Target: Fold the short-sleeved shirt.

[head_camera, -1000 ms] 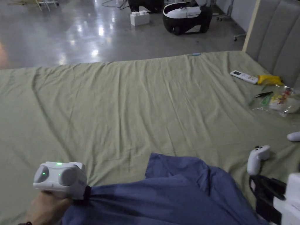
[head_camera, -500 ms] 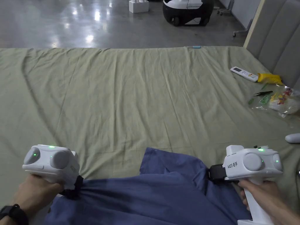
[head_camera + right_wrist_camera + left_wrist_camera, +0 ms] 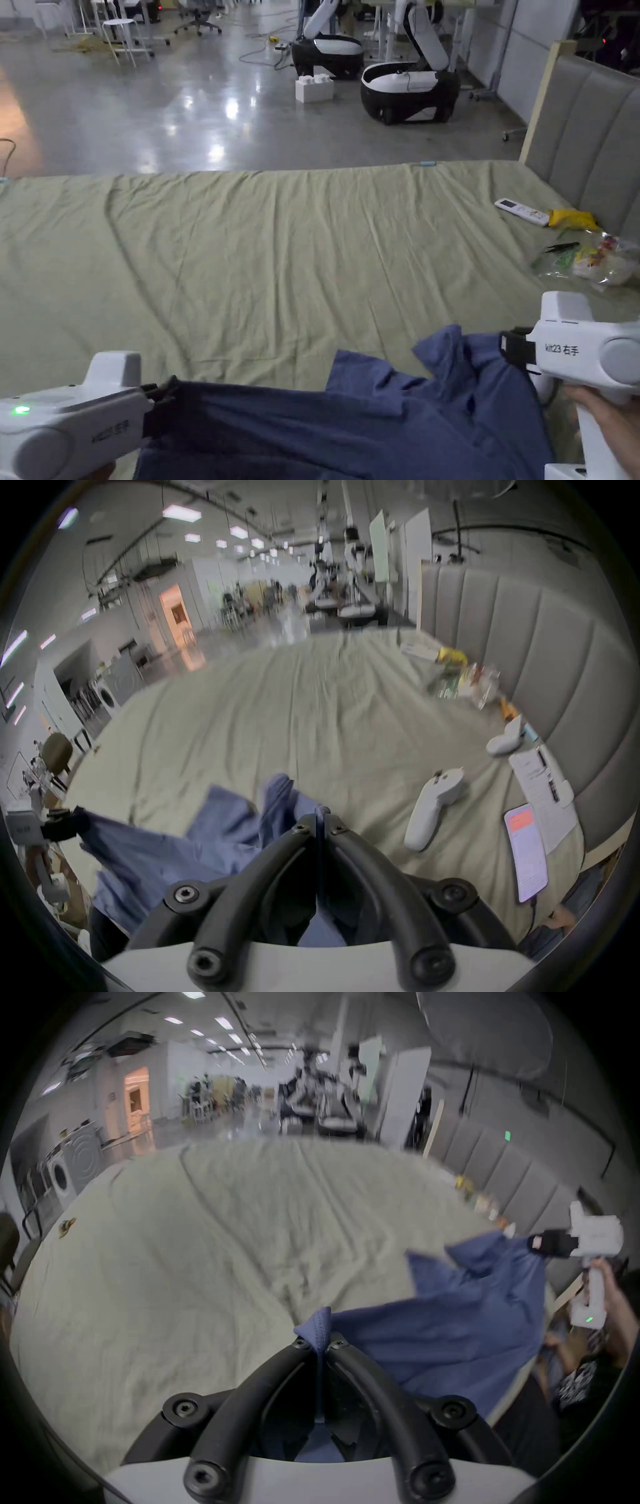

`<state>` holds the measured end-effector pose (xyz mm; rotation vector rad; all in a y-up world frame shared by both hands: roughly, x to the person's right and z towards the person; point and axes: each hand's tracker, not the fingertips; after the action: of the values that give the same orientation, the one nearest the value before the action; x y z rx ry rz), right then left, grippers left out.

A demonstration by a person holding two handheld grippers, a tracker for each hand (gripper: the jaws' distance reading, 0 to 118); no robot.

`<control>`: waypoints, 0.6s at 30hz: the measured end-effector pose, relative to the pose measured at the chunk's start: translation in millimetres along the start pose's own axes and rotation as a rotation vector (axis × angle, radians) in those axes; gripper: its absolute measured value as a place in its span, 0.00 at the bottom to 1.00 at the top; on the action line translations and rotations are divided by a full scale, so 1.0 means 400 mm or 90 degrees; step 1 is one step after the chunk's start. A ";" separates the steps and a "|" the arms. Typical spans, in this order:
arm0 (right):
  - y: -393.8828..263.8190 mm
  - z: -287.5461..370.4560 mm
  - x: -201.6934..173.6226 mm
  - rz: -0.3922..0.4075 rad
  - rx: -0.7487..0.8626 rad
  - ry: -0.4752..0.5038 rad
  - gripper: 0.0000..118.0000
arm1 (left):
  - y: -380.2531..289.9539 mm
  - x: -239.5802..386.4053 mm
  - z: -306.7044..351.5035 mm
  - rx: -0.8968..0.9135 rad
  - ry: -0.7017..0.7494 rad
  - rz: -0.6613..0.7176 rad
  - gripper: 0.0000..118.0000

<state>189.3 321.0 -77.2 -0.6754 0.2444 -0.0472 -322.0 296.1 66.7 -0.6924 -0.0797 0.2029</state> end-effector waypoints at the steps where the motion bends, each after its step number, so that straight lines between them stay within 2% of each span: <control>1: 0.020 0.039 0.000 -0.001 0.031 0.000 0.03 | 0.016 -0.003 0.053 0.023 -0.009 0.013 0.03; 2: 0.042 0.085 0.000 0.000 0.066 -0.007 0.03 | 0.033 0.001 0.112 0.055 -0.019 0.032 0.03; 5: 0.105 0.196 0.006 -0.010 0.141 -0.008 0.03 | 0.096 0.003 0.281 0.139 0.033 -0.017 0.03; 9: 0.194 0.329 -0.009 -0.021 0.250 -0.020 0.03 | 0.197 0.033 0.479 0.273 0.041 -0.020 0.03; 13: 0.287 0.437 -0.042 -0.039 0.348 -0.014 0.03 | 0.294 0.056 0.613 0.352 0.057 -0.027 0.03; 15: 0.351 0.487 -0.068 -0.047 0.380 0.011 0.03 | 0.344 0.055 0.665 0.388 0.075 -0.029 0.03; 18: 0.448 0.540 -0.104 -0.026 0.428 0.001 0.03 | 0.414 0.058 0.721 0.423 0.093 -0.042 0.03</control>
<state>194.4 598.3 -17.4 -0.0119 0.1996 -0.1615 -366.1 606.0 182.1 -0.0405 0.1037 0.1033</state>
